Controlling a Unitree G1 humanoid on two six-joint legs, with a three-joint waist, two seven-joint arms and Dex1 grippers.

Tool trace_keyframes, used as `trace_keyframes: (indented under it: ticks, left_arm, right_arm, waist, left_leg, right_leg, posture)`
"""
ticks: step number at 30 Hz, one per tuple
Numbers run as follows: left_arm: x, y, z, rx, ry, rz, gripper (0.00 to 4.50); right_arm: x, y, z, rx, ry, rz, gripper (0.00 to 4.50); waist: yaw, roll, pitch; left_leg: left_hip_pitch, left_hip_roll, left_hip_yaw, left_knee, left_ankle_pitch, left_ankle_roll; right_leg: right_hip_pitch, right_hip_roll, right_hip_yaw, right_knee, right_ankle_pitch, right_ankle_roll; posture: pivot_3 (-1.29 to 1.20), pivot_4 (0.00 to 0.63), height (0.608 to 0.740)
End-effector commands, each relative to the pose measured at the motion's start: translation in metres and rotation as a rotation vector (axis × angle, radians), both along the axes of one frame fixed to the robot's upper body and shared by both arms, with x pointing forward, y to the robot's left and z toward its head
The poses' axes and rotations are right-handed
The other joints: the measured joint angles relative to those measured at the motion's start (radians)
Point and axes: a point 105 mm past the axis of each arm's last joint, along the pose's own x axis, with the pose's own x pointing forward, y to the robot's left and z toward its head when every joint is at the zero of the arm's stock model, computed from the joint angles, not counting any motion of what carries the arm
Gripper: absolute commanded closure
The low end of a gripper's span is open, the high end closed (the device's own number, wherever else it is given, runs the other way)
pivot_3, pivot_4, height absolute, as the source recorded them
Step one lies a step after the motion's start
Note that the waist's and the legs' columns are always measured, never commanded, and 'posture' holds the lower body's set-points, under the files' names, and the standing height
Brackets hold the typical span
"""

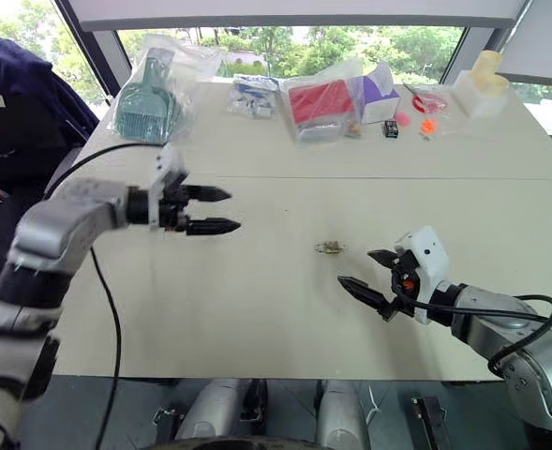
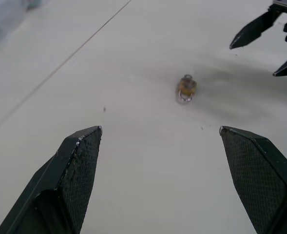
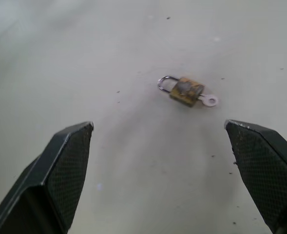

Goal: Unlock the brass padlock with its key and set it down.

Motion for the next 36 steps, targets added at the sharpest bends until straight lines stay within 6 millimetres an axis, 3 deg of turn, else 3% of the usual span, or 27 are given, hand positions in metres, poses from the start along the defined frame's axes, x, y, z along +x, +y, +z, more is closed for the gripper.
trace_keyframes:
  ticks: [1, 7, 11, 21, 25, 31, 34, 36]
  left_arm:
    - [0.004, -0.037, -0.018, 0.117, -0.034, -0.156, 0.49]
    - [0.008, -0.108, -0.057, 0.280, -0.035, -0.276, 0.49]
    - [0.012, -0.135, -0.076, 0.350, -0.057, -0.261, 0.49]
    - [0.015, -0.142, -0.105, 0.486, -0.057, -0.212, 0.49]
    - [0.015, -0.137, -0.113, 0.507, -0.047, -0.197, 1.52]
    - [0.016, -0.131, -0.122, 0.510, -0.025, -0.161, 3.74]
    - [0.019, -0.127, -0.120, 0.495, -0.031, -0.146, 3.74]
    - [0.023, -0.127, -0.103, 0.404, -0.080, -0.150, 3.74]
  right_arm:
    - [-0.002, -0.010, 0.010, -0.030, -0.074, -0.071, 0.03]
    - [0.001, -0.014, 0.008, -0.016, -0.142, -0.209, 0.03]
    - [0.001, -0.008, 0.007, 0.003, -0.165, -0.246, 0.03]
    - [0.001, -0.004, 0.005, 0.020, -0.192, -0.293, 0.03]
    - [0.002, -0.001, 0.004, 0.029, -0.191, -0.283, 0.00]
    - [0.004, 0.000, 0.002, 0.034, -0.173, -0.262, 0.00]
    - [0.005, 0.003, 0.000, 0.053, -0.154, -0.244, 0.00]
    - [0.010, 0.007, 0.002, 0.128, -0.145, -0.254, 0.00]
  waist:
    - [-0.002, 0.000, 0.000]
    - [-0.007, -0.002, 0.001]
    - [-0.009, -0.002, 0.001]
    - [-0.006, -0.004, 0.000]
    - [-0.007, -0.004, -0.001]
    - [-0.008, -0.005, -0.001]
    - [-0.009, -0.005, -0.002]
    - [-0.010, -0.005, -0.002]
  left_leg:
    - [0.000, 0.000, 0.000, 0.001, -0.001, 0.001]
    - [-0.001, 0.000, 0.000, 0.002, -0.006, 0.010]
    - [-0.001, 0.001, -0.001, 0.002, -0.006, 0.011]
    - [0.000, 0.001, -0.002, 0.003, -0.007, 0.011]
    - [0.000, 0.001, -0.002, 0.003, -0.007, 0.011]
    - [0.002, 0.001, -0.002, 0.003, -0.007, 0.011]
    - [0.002, 0.001, -0.002, 0.003, -0.007, 0.011]
    - [0.002, 0.001, -0.002, 0.003, -0.007, 0.011]
  right_leg:
    - [0.001, -0.001, 0.000, 0.000, 0.000, 0.000]
    - [0.000, -0.001, 0.000, -0.001, 0.000, 0.000]
    - [-0.002, -0.001, 0.000, 0.000, 0.000, 0.000]
    - [0.001, -0.002, 0.000, 0.000, 0.000, 0.000]
    - [0.001, -0.002, 0.000, 0.000, 0.000, 0.000]
    - [0.002, -0.002, 0.000, 0.000, 0.000, 0.000]
    - [0.002, -0.002, 0.000, 0.000, 0.000, 0.000]
    - [0.002, -0.002, 0.000, 0.000, 0.000, 0.000]
  posture:
    - [0.00, 0.150, 0.735]
    - [0.00, 0.150, 0.735]
    - [0.00, 0.150, 0.735]
    - [0.00, 0.150, 0.735]
    - [0.00, 0.150, 0.735]
    - [0.00, 0.150, 0.735]
    - [0.00, 0.150, 0.735]
    - [0.00, 0.150, 0.735]
